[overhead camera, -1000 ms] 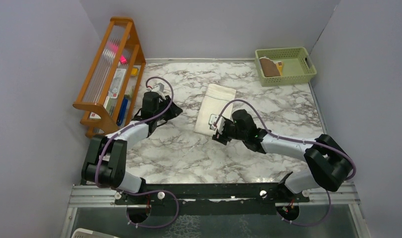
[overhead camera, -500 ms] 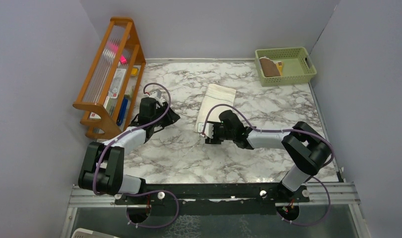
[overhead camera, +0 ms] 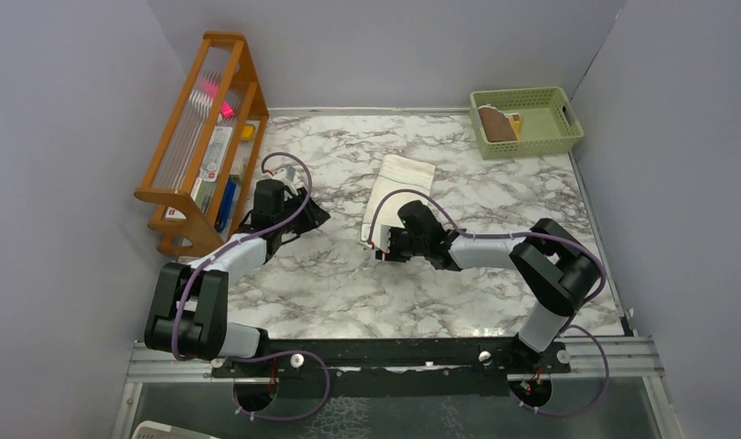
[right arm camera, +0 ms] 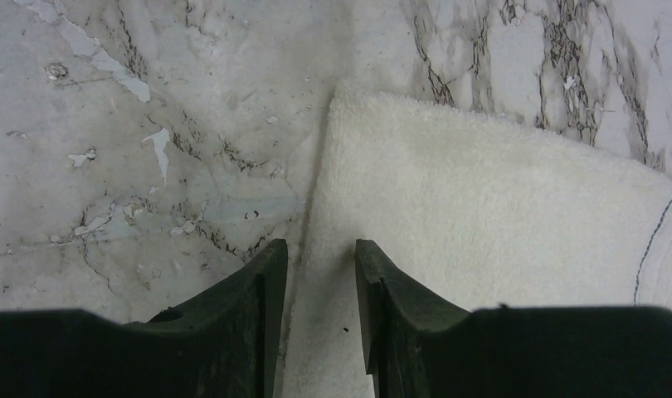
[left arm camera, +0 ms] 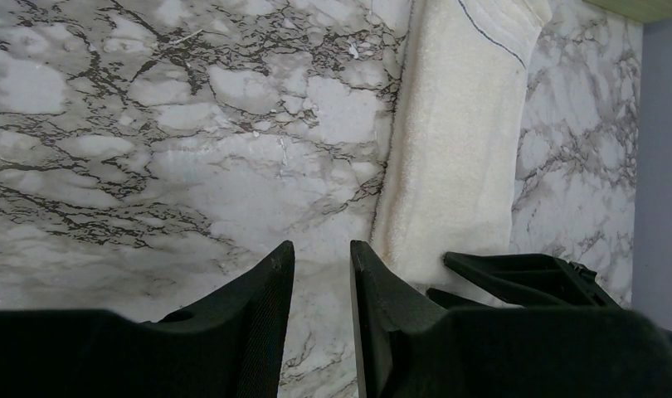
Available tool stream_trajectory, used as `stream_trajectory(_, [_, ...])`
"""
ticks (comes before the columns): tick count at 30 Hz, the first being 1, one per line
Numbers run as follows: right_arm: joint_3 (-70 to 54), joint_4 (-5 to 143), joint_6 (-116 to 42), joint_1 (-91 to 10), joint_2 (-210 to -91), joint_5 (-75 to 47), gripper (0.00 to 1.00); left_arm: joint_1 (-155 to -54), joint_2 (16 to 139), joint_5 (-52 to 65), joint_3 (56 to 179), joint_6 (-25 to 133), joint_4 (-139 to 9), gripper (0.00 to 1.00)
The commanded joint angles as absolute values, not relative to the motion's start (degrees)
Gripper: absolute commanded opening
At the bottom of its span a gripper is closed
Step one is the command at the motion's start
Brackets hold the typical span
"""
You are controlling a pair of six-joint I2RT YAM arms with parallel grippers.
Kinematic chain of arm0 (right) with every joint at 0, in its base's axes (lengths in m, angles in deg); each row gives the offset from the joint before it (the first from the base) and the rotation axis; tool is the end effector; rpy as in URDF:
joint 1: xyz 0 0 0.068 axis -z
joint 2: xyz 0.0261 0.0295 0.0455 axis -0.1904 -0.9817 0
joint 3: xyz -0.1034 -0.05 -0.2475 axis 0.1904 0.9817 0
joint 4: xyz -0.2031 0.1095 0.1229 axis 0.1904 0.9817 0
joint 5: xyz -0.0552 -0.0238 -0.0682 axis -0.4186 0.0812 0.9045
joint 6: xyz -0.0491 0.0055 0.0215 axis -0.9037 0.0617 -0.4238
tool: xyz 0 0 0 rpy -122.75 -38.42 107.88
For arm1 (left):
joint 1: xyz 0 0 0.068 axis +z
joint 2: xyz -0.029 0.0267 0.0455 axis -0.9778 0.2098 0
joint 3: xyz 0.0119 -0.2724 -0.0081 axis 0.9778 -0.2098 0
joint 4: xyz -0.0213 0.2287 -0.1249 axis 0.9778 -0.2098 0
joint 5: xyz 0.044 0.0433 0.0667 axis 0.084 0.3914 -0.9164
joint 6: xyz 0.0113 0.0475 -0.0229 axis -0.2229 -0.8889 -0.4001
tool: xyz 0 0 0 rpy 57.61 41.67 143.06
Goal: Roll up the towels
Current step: Roll the towel at the center of the board.
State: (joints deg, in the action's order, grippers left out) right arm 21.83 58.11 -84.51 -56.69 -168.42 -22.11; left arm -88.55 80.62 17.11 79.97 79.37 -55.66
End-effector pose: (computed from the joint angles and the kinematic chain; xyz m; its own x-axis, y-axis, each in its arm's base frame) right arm 0.2265 0.2462 0.1403 0.1798 -0.7172 -0.6733 -0.9379 0.0815 -0.3373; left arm 0.2704 -0.0625 0.1869 -0.6906 -0.4448 -0.5703 0.0382 0.7650 -0.6429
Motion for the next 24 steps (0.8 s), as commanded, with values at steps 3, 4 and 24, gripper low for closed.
stream_trajectory(3, [20.77,60.31,-82.25,-57.03,-170.17,-19.74,0.29,-88.17,81.95,19.80,81.55,78.76,-55.10,0.34])
stream_trajectory(4, [20.54,60.36,-81.88,-57.01,-170.38,-19.35,0.28,-88.17,82.07,20.00,81.59,78.75,-55.16,0.34])
stream_trajectory(24, [3.27,85.81,-63.92,-53.59,-173.92,-52.38,0.01,-88.00,78.41,26.80,84.13,74.74,-57.94,0.34])
